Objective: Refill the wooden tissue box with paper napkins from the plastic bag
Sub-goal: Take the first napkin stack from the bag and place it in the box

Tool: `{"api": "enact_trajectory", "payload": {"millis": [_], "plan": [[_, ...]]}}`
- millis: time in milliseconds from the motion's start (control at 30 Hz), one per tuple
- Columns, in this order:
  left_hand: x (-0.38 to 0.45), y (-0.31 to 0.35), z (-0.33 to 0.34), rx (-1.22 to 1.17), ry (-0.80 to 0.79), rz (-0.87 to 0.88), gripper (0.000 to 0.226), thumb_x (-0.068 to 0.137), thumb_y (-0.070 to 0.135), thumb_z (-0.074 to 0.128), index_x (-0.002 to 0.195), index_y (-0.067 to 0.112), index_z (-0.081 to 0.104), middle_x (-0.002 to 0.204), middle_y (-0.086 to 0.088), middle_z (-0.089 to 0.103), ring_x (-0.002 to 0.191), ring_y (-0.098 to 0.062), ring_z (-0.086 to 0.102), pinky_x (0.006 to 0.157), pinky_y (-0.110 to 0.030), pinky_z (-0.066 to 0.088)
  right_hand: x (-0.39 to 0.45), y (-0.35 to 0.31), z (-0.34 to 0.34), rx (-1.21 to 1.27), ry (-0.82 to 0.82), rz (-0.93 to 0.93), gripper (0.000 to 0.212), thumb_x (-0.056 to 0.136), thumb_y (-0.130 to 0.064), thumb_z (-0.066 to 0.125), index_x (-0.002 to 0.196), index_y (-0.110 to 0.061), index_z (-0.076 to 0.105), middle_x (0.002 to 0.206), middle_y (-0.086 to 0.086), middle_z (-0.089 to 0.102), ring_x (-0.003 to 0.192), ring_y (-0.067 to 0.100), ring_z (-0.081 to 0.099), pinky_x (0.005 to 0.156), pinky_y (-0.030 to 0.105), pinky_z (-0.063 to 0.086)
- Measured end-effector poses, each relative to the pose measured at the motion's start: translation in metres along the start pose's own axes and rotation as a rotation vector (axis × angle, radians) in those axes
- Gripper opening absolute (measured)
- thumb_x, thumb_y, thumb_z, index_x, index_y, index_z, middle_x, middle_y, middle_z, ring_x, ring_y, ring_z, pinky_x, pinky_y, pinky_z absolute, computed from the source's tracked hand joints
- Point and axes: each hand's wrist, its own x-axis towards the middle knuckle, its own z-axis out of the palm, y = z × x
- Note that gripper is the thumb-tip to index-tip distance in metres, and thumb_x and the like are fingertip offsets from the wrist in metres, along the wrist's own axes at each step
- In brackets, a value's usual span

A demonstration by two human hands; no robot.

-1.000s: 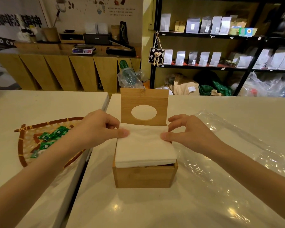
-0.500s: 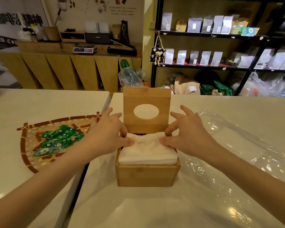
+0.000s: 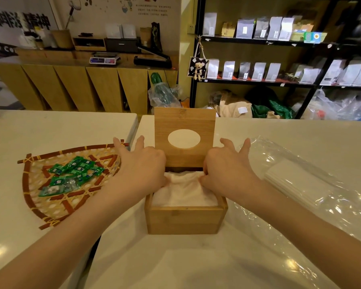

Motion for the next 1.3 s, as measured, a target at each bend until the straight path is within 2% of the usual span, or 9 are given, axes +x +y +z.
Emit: {"api": "enact_trajectory", "payload": {"millis": [167, 300, 433, 600, 700, 800, 933, 1067, 1300], "plan": [[-0.005, 0.008, 0.003, 0.071, 0.092, -0.054, 0.016, 0.084, 0.035, 0.059, 0.08, 0.019, 0.058, 0.119, -0.009, 0.06, 0.138, -0.036, 0.021, 0.103, -0.074, 0.003, -0.003, -0.008, 0.007, -0.157, 0.101, 0.009, 0.033, 0.086, -0.018, 0.055, 0.059, -0.018, 0.034, 0.097, 0.006, 0.064, 0.132, 0.034, 0.029, 0.104, 0.071, -0.004], [-0.017, 0.007, 0.004, 0.134, 0.187, -0.064, 0.02, 0.085, 0.035, 0.057, 0.096, 0.02, 0.063, 0.123, -0.01, 0.058, 0.138, -0.035, 0.024, 0.105, -0.072, 0.006, -0.008, -0.01, 0.005, -0.201, 0.147, 0.019, 0.035, 0.085, -0.022, 0.058, 0.057, -0.018, 0.036, 0.101, 0.005, 0.064, 0.137, 0.036, 0.024, 0.102, 0.072, -0.009], [-0.028, 0.001, -0.003, 0.085, 0.185, 0.0, 0.026, 0.084, 0.043, 0.056, 0.099, 0.023, 0.064, 0.135, -0.004, 0.05, 0.141, -0.029, 0.02, 0.108, -0.066, 0.007, -0.014, -0.003, -0.003, -0.08, 0.157, -0.016, 0.009, 0.089, -0.029, 0.054, 0.088, -0.023, 0.061, 0.13, 0.006, 0.053, 0.141, 0.033, 0.017, 0.106, 0.067, -0.006], [-0.026, -0.003, 0.0, -0.043, -0.063, 0.046, 0.05, 0.076, 0.054, 0.06, 0.122, 0.035, 0.054, 0.148, -0.003, 0.03, 0.142, -0.03, 0.009, 0.108, -0.066, 0.009, -0.017, 0.007, -0.008, 0.098, -0.135, -0.077, 0.04, 0.079, -0.037, 0.065, 0.118, -0.037, 0.058, 0.147, 0.007, 0.032, 0.143, 0.032, 0.004, 0.109, 0.064, 0.003], [-0.021, -0.003, 0.0, -0.037, -0.134, 0.047, 0.064, 0.072, 0.055, 0.064, 0.13, 0.038, 0.045, 0.152, -0.004, 0.021, 0.143, -0.034, 0.002, 0.106, -0.069, 0.009, -0.014, 0.005, -0.004, 0.055, -0.224, -0.078, 0.049, 0.073, -0.04, 0.069, 0.119, -0.033, 0.057, 0.143, 0.011, 0.034, 0.142, 0.037, 0.004, 0.107, 0.067, 0.004], [-0.016, -0.001, 0.0, 0.038, -0.221, 0.034, 0.069, 0.073, 0.055, 0.063, 0.135, 0.036, 0.04, 0.154, -0.007, 0.015, 0.142, -0.039, -0.003, 0.103, -0.072, 0.005, -0.011, 0.003, -0.006, -0.028, -0.314, -0.066, 0.05, 0.075, -0.047, 0.067, 0.12, -0.03, 0.056, 0.13, 0.01, 0.045, 0.137, 0.038, 0.018, 0.104, 0.07, 0.005], [-0.011, 0.007, 0.006, 0.248, -0.261, -0.026, 0.073, 0.082, 0.043, 0.058, 0.144, 0.03, 0.022, 0.156, -0.016, -0.004, 0.141, -0.045, -0.007, 0.101, -0.074, 0.006, -0.006, -0.001, -0.004, -0.119, -0.369, -0.03, 0.041, 0.08, -0.037, 0.062, 0.118, -0.026, 0.056, 0.118, 0.006, 0.052, 0.127, 0.038, 0.032, 0.1, 0.075, 0.004], [-0.008, 0.016, 0.005, 0.36, -0.289, -0.062, 0.074, 0.083, 0.033, 0.059, 0.145, 0.027, 0.019, 0.155, -0.021, -0.001, 0.14, -0.046, -0.002, 0.101, -0.074, 0.011, -0.003, -0.006, -0.005, -0.22, -0.402, -0.028, 0.039, 0.082, -0.033, 0.058, 0.12, -0.026, 0.055, 0.111, 0.002, 0.056, 0.115, 0.035, 0.048, 0.096, 0.079, 0.004], [-0.008, 0.019, 0.009, 0.422, -0.241, -0.085, 0.066, 0.084, 0.026, 0.057, 0.142, 0.014, 0.027, 0.152, -0.024, 0.016, 0.141, -0.044, 0.005, 0.102, -0.073, 0.01, -0.005, -0.006, -0.001, -0.304, -0.339, -0.047, 0.031, 0.084, -0.026, 0.052, 0.114, -0.022, 0.058, 0.105, 0.004, 0.057, 0.111, 0.034, 0.05, 0.097, 0.079, 0.006]]}}
